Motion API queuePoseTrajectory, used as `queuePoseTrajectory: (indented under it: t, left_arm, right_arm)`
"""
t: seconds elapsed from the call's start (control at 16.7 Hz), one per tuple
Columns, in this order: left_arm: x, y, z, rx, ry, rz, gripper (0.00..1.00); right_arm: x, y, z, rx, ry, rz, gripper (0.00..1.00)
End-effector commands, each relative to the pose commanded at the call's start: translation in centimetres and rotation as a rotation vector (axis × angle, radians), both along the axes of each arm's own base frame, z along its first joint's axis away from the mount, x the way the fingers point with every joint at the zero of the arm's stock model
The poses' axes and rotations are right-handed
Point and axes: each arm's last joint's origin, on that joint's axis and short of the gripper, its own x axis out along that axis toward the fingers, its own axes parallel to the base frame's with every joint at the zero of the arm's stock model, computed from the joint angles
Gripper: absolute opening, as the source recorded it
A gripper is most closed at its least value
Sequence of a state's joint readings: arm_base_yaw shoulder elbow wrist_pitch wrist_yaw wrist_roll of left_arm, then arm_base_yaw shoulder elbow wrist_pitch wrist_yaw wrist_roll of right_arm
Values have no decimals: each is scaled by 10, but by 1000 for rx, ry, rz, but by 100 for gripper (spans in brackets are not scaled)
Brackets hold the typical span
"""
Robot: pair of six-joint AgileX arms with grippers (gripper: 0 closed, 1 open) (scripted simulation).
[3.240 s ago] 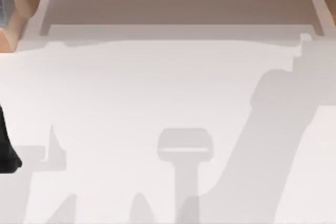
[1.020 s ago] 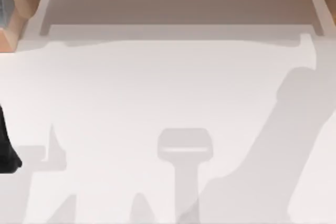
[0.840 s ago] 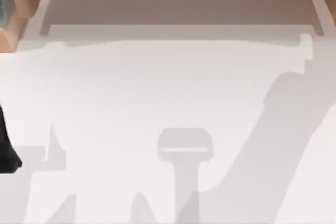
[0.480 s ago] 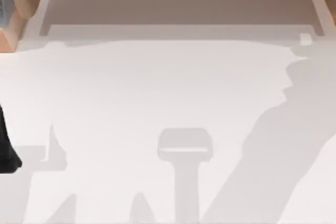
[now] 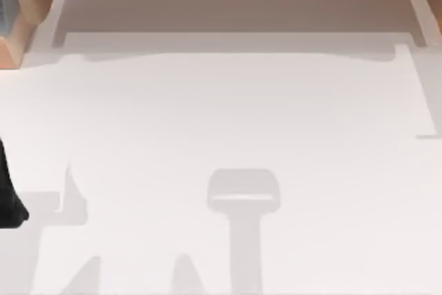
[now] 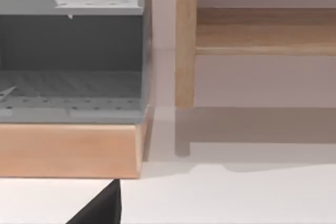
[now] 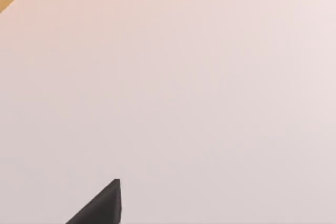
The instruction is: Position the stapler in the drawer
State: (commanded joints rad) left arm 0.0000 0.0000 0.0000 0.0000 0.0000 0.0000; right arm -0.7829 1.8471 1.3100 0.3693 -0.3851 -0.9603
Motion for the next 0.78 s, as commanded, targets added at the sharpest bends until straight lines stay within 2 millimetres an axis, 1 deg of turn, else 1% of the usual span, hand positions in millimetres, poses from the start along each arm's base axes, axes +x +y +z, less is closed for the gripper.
queuePoseTrajectory:
  t: [0.06, 0.18, 0.36, 0.54, 0.66, 0.78]
  left_arm:
    - [0, 0, 0, 0, 0, 0, 100]
    - [0, 0, 0, 0, 0, 0, 100]
    - [0, 0, 0, 0, 0, 0, 100]
    - [0, 0, 0, 0, 0, 0, 100]
    - [0, 0, 0, 0, 0, 0, 100]
    - [0, 0, 0, 0, 0, 0, 100]
  right_arm:
    - [-15, -4, -8, -118, -28, 3, 100]
    - [-41, -2, -28, -342, -63, 15, 100]
    - [-73, 17, -66, -597, -70, 59, 100]
    - [-90, 50, -108, -717, -55, 150, 100]
    - [-95, 75, -136, -731, -44, 237, 100]
    - [-95, 98, -158, -713, -36, 329, 100]
